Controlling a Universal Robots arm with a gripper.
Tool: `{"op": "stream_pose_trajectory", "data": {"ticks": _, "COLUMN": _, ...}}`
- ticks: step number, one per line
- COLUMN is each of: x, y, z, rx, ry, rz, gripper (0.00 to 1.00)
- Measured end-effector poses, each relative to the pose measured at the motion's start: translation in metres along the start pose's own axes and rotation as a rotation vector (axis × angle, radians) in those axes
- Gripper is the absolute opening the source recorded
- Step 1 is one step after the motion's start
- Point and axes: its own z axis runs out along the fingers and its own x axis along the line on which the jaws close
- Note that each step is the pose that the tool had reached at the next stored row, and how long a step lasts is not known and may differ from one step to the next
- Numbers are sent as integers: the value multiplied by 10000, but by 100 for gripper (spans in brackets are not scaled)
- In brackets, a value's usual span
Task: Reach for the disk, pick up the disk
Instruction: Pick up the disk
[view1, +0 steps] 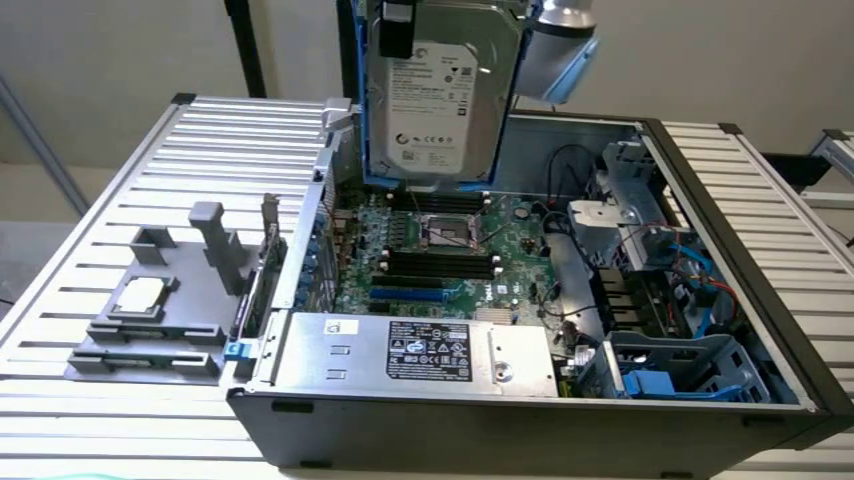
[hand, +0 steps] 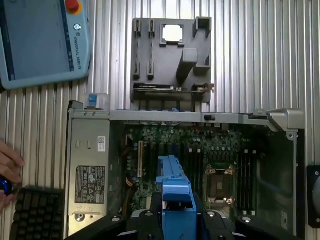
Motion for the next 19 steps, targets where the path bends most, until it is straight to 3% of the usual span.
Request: {"op": "stream_pose_trajectory", "data": {"ticks": 19, "x": 460, "y": -677, "z": -35, "rx": -1, "ry": 0, "rz": 0, "gripper": 33}}
